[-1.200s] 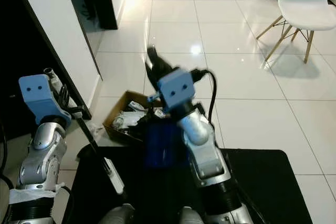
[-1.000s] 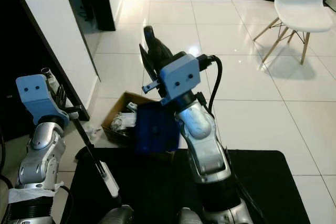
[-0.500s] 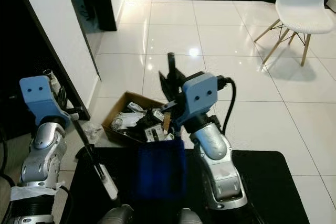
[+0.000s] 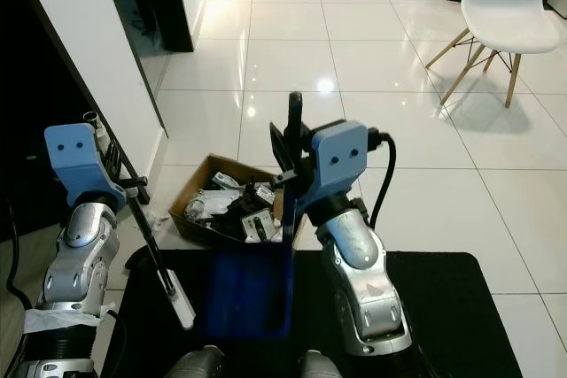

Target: Sweep floor

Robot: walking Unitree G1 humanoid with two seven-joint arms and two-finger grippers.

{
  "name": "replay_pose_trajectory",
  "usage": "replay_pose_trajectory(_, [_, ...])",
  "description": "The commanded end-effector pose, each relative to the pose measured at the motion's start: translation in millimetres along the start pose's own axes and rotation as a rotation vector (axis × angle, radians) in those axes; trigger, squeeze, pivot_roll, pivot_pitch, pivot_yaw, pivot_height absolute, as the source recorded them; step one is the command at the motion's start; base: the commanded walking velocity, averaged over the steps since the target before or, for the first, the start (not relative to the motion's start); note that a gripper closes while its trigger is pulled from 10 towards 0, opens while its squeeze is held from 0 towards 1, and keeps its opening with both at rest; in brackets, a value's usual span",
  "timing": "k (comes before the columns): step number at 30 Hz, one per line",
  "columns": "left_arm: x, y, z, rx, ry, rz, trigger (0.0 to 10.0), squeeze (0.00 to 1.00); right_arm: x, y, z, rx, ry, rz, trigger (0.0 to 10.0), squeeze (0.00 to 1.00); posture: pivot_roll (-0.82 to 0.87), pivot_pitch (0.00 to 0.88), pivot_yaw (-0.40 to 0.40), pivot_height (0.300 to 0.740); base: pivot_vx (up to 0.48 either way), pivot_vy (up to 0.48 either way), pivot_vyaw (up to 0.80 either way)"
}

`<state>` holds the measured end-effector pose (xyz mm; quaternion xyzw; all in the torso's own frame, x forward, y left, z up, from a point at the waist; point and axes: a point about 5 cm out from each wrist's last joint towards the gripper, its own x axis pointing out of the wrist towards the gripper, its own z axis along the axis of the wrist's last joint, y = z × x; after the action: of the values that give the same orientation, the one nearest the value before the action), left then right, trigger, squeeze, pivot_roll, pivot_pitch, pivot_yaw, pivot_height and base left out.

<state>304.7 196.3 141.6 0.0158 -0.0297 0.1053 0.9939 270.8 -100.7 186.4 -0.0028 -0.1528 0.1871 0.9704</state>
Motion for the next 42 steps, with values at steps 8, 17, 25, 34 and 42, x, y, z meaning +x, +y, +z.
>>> replay_pose_trajectory(8, [-3.5,-3.7,-0.4,0.016,-0.019,-0.020,10.0,0.00,0.5,-2.7,-1.4,0.006,-0.010,-0.024,10.0,0.00,-0.01,0.053,0.044,0.740,0.000,0.000,0.00])
replay_pose_trajectory(17, [-4.8,-4.6,-2.6,0.018,-0.011,-0.024,10.0,0.00,3.2,-2.0,-4.9,-0.029,0.002,-0.013,10.0,0.00,0.00,0.045,0.045,0.740,0.000,0.000,0.00])
replay_pose_trajectory(25, [-4.7,-3.1,-2.1,0.014,-0.014,-0.026,10.0,0.00,3.8,0.7,-7.3,-0.027,0.001,0.002,10.0,0.00,0.00,0.038,0.047,0.740,0.000,0.000,0.00])
replay_pose_trajectory(34, [-6.2,-3.8,-1.5,0.003,-0.018,-0.031,10.0,0.00,3.6,2.3,-9.8,-0.018,0.005,0.003,10.0,0.00,0.01,0.041,0.048,0.740,0.000,0.000,0.00])
replay_pose_trajectory(42, [-7.8,-4.0,-0.6,-0.011,-0.023,-0.030,10.0,0.00,3.5,3.2,-11.3,-0.015,0.008,0.006,10.0,0.00,0.01,0.049,0.045,0.740,0.000,0.000,0.00])
